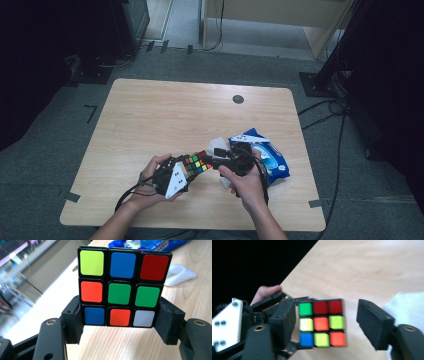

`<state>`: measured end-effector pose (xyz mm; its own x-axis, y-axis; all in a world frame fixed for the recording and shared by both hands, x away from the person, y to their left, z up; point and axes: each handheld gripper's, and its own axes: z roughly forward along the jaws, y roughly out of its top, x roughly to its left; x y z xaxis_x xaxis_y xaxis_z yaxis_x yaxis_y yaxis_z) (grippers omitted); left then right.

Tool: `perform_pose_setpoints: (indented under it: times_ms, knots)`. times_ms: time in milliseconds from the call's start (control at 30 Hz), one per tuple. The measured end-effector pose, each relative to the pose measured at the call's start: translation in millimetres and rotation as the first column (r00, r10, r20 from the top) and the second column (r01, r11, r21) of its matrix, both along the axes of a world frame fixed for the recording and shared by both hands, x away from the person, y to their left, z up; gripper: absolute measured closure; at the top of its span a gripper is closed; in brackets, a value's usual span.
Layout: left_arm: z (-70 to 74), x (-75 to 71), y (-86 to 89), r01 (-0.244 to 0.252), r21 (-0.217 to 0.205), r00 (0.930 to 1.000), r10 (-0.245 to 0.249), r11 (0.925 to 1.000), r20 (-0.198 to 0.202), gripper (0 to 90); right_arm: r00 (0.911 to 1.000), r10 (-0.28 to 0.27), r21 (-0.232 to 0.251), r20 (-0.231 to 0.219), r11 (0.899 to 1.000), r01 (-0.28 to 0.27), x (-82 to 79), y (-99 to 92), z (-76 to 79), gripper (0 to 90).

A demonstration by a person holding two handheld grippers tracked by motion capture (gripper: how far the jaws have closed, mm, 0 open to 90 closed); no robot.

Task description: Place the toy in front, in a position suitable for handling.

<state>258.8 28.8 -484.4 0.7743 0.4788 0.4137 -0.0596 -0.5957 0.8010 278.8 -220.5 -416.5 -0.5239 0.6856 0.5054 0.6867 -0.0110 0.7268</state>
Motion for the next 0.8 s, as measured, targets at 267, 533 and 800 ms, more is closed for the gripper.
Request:
perform_pose_setpoints:
  times_ms: [267, 533, 800]
  knots:
    - [11.4, 12.2, 16.9, -0.076, -0.154, 0.9917, 0.059, 0.9852, -0.114, 34.6, 0.9929, -0.055, -0.164, 0.106, 0.984, 0.072, 8.3, -10.1, -25.9, 53.3]
    - [15.8, 19.6, 27.1, -0.106, -0.249, 0.9765, 0.053, 0.9626, -0.209, 34.6, 0.9877, -0.04, -0.341, 0.151, 0.936, 0.091, 15.6, -6.2, -57.7, 54.6]
    - [15.2, 22.4, 29.2, -0.117, -0.264, 0.9688, 0.051, 0.9574, -0.243, 34.7, 0.9944, -0.016, -0.458, 0.105, 0.887, 0.063, 20.7, -2.3, -83.6, 61.1]
